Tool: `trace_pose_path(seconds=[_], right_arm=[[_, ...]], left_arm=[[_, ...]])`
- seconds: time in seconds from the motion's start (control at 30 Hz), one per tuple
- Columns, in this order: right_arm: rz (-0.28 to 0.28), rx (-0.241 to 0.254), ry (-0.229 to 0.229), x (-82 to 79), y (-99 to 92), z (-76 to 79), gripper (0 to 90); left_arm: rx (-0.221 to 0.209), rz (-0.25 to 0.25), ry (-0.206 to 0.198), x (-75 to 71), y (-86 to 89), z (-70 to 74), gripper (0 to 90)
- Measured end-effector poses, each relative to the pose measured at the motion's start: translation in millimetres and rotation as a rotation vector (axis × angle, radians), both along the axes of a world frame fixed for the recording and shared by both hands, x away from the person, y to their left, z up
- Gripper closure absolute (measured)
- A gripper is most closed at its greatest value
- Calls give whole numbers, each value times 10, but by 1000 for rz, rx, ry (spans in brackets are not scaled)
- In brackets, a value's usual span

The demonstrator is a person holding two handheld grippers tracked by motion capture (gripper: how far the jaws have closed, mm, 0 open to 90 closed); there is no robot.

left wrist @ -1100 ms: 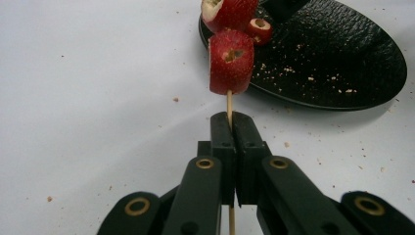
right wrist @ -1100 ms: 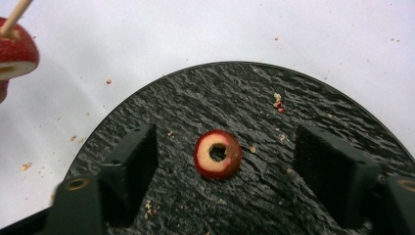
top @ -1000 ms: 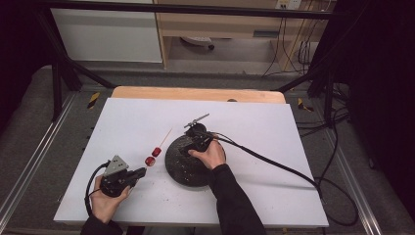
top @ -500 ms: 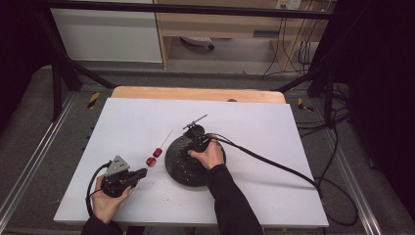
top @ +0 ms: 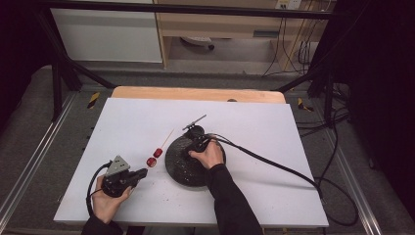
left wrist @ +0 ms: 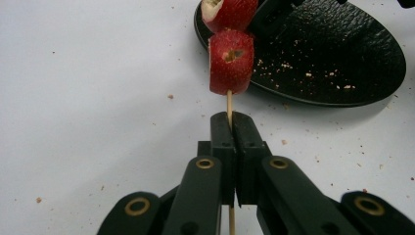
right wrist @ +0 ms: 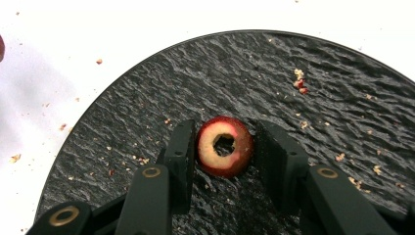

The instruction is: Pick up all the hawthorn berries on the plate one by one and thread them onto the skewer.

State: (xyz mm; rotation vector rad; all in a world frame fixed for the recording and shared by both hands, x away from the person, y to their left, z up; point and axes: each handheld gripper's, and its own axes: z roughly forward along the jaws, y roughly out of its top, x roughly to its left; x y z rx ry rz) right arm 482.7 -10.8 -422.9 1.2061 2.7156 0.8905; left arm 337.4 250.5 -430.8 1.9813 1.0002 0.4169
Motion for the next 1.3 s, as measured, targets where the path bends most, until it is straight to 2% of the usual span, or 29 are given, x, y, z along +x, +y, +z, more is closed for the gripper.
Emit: trace_pose_path(seconds=[0.2,0.5,0.8,1.07,1.3], right_arm=[[-8,1,-9,-21,-12,37,614],[-19,35,-30,-132,-112,237,614],[-40,86,-49,-268,-357,317,614],[-52,170,-76,-436,-566,300,615],[-94,251,-98,-554,-806,262,615]], left_arm=[[2,-3,-3,-7,-9,1,885],[5,-14,-8,-30,-48,16,885],[11,-21,-7,-39,-110,28,885],[17,-35,-2,-45,-247,39,885],[17,-55,-7,-44,-421,74,885]])
